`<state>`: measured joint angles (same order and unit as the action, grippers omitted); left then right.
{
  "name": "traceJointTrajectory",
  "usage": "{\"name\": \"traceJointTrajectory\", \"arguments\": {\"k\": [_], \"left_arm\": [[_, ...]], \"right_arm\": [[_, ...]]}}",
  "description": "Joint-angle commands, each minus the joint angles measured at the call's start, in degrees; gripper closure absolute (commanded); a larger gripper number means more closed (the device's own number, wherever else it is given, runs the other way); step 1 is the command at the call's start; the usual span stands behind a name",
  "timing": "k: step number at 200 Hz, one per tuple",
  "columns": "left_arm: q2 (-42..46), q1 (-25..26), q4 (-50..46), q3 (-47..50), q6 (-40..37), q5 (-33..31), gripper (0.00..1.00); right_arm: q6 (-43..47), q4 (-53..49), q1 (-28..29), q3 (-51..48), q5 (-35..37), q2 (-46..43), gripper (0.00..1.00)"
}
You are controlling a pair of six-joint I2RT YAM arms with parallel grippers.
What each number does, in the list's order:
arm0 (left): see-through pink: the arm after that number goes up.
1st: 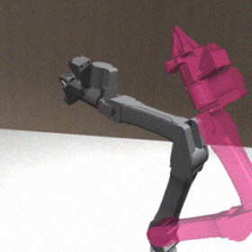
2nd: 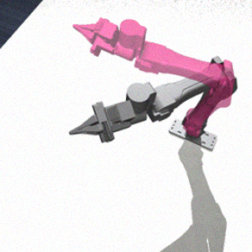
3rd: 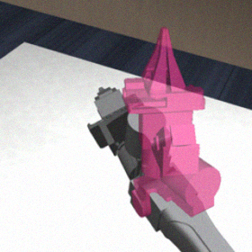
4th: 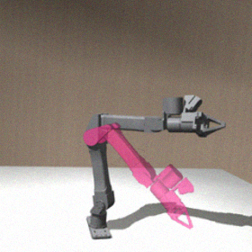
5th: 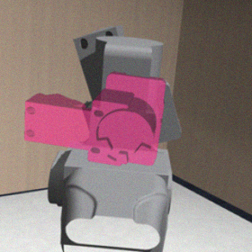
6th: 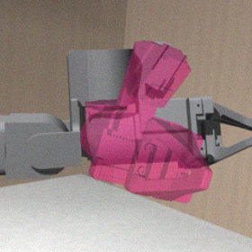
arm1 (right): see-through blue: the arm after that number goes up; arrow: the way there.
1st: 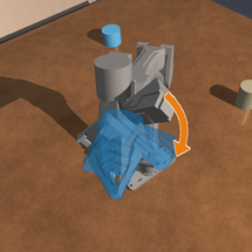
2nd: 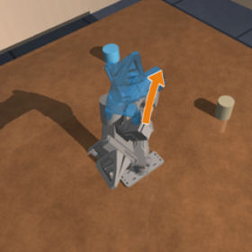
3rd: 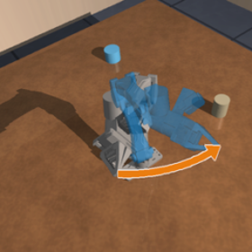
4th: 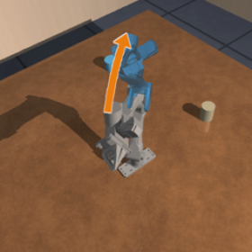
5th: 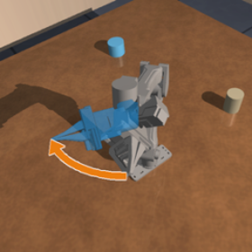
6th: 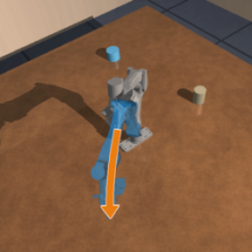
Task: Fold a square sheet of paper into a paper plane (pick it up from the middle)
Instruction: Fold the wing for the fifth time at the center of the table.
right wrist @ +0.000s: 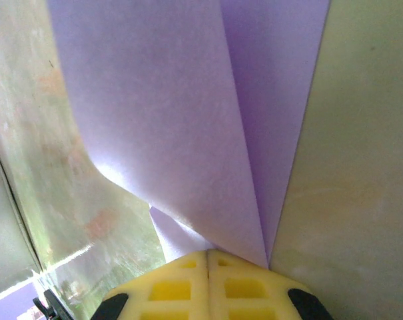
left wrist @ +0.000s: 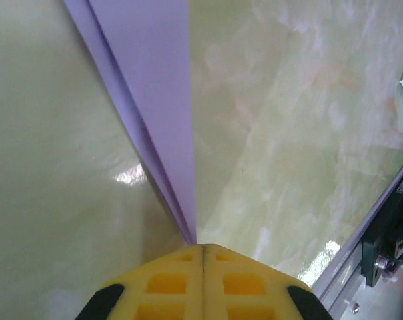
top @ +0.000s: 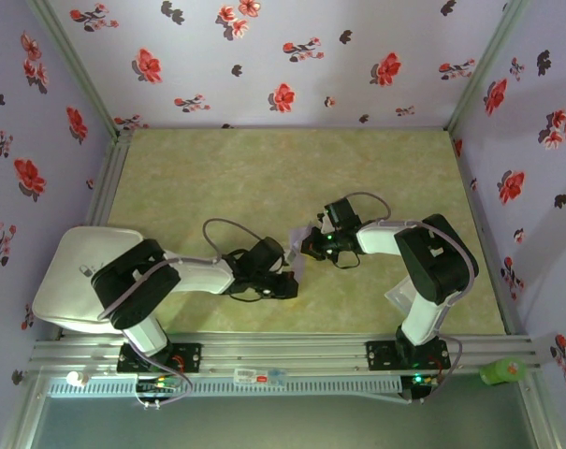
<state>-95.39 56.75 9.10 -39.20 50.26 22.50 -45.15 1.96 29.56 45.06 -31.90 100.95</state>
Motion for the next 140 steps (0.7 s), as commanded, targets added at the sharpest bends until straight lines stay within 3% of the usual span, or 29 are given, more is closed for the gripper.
{"name": "traceJointTrajectory", "arguments": {"k": [1,38,65,140], "left_arm": [[4.28,0.29,0.96,1.58,0.16,-0.09,0.99],[8.5,-2.21,4.78,1.57,1.25,-1.67,0.97],[5.74,-4.92,6.9,-0.82,1.77,-0.91,0.96],[-4.85,-6.56,8.76,-8.16,0.76,0.39,0.95]], "right_arm": [[0.32,-5.96,0.66,-1.19,5.54,3.08,0.99],[0.06,-5.81,1.02,-1.16,5.44,3.08,0.99],[-0.32,-5.58,1.15,-0.98,5.45,3.13,0.99],[-0.38,-5.69,1.46,-0.9,5.36,2.78,0.99]]}}
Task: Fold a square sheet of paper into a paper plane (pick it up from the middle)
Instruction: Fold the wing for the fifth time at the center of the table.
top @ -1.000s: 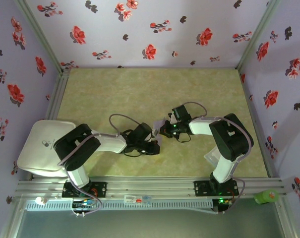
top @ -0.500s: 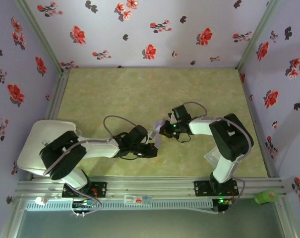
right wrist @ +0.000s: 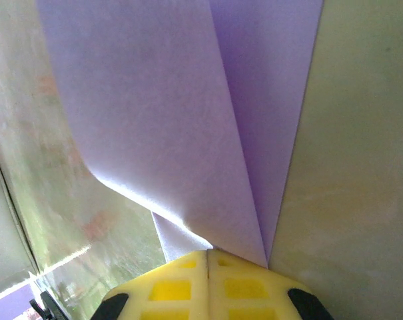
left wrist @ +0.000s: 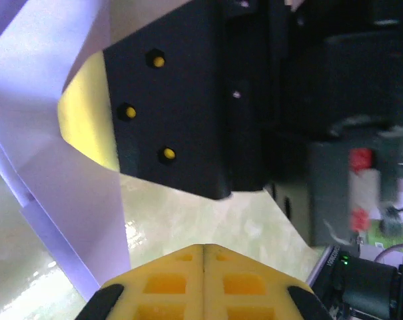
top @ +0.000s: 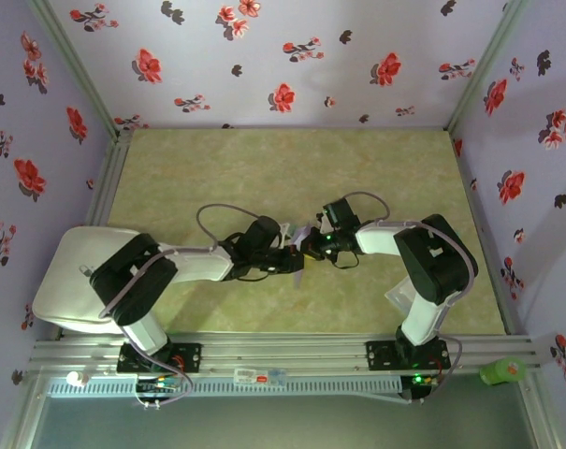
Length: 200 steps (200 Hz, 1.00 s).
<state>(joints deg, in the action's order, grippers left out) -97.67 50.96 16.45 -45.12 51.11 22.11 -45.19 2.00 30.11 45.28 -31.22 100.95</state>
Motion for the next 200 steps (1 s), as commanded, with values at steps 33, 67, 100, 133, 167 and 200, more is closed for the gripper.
{"name": "traceJointTrajectory", "arguments": {"k": [33,67,100,133,167,200], "left_arm": [[-4.93,-1.05,-0.31,-3.37,-1.14,0.82,0.96],[-6.69,-1.21,-1.55,-3.7,-2.23,0.75,0.96],[-7.88,-1.16,-4.35,-3.53,-3.72,-1.45,0.97],[-7.93,-1.2,-5.37,-1.14,-4.0,-3.67,0.99],[-7.74,-1.21,-4.97,2.62,-3.74,-4.21,1.0],[-6.27,-1.21,-4.47,6.57,-4.3,-3.99,1.0]], "right_arm": [[-0.41,-5.71,0.92,-1.37,4.73,2.66,0.99],[-0.78,-5.08,0.93,-1.4,4.46,2.71,0.99],[-0.87,-5.04,1.01,-1.39,4.38,2.59,0.98],[-0.72,-5.25,1.01,-1.18,4.42,2.28,0.98],[-0.24,-6.23,0.92,-0.42,4.26,0.55,0.96],[0.89,-8.82,0.36,0.77,5.1,-4.34,0.91]]}}
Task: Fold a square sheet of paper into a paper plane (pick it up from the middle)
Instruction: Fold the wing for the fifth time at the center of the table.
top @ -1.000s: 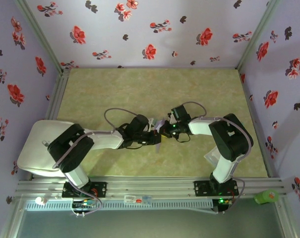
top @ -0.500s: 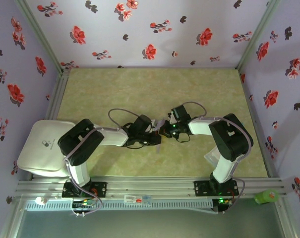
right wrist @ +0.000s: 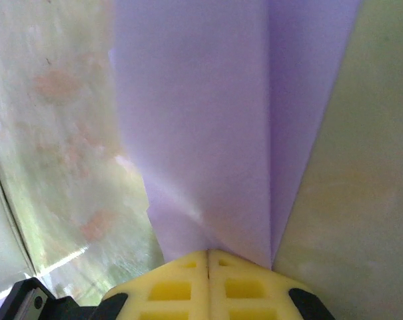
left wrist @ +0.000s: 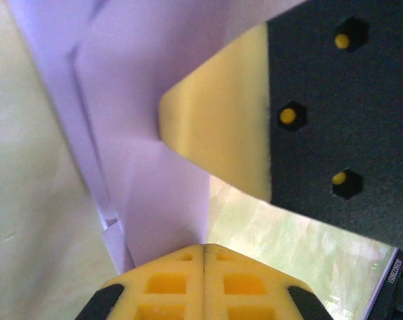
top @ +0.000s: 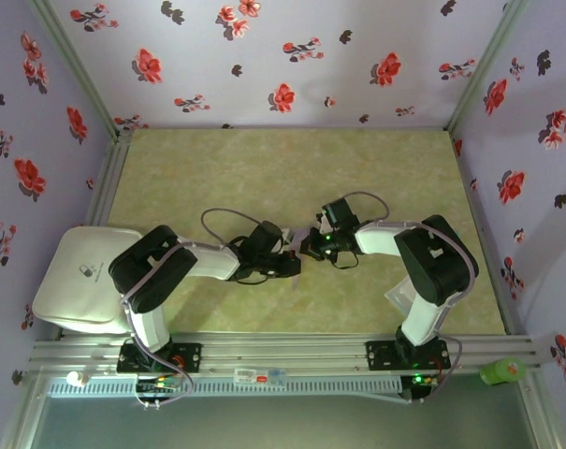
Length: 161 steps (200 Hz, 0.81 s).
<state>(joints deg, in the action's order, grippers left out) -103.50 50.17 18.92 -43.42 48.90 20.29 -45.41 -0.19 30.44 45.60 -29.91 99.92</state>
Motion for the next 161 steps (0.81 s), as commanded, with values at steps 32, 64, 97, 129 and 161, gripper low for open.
{"name": "traceJointTrajectory", "arguments": {"k": [32,64,97,129,161], "left_arm": [[0.26,-0.21,-8.28,6.19,-5.93,0.59,1.0],[1.09,0.02,-7.93,7.53,-8.32,3.52,1.0],[2.11,0.48,-7.87,8.34,-9.57,5.65,1.0],[2.37,0.92,-7.48,9.42,-10.17,7.26,1.0],[2.16,0.98,-7.54,9.23,-10.18,7.51,1.0]], "right_arm": [[2.01,-8.25,-1.55,-0.82,5.06,-9.7,0.87],[2.52,-6.69,-2.48,-5.0,4.41,-14.72,0.9],[2.43,-2.16,-1.84,-8.97,0.58,-17.1,0.95],[4.81,-1.88,1.1,-9.04,-1.14,-16.98,0.96],[4.99,-0.86,3.09,-7.52,-0.76,-14.63,0.97]]}}
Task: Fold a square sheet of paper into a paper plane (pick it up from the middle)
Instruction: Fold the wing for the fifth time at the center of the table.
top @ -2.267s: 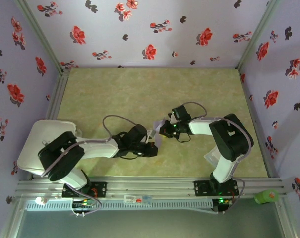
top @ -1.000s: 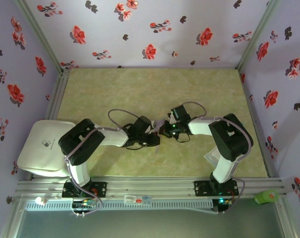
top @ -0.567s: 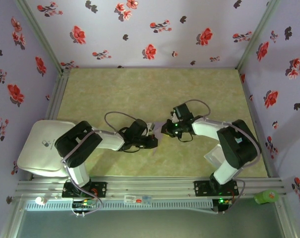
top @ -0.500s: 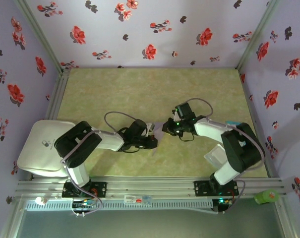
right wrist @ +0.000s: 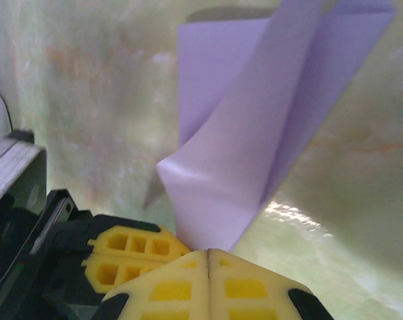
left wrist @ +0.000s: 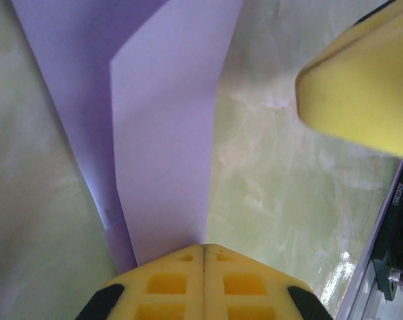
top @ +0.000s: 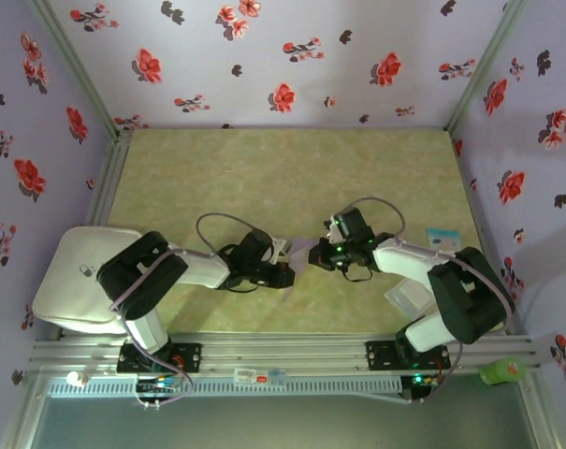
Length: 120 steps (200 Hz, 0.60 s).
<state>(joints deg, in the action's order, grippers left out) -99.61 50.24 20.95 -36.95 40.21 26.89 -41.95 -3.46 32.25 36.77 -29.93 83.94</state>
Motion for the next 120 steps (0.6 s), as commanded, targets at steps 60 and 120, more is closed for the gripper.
{"name": "traceJointTrajectory", "arguments": {"k": [60,120], "left_arm": [[-1.64,1.05,-10.23,2.14,-1.25,0.26,1.0],[-1.51,1.0,-11.56,2.23,-1.58,-0.44,1.0]], "right_arm": [[1.09,6.56,1.94,3.88,-1.19,7.65,0.99],[0.12,10.72,1.35,3.45,1.05,12.15,1.0]]}}
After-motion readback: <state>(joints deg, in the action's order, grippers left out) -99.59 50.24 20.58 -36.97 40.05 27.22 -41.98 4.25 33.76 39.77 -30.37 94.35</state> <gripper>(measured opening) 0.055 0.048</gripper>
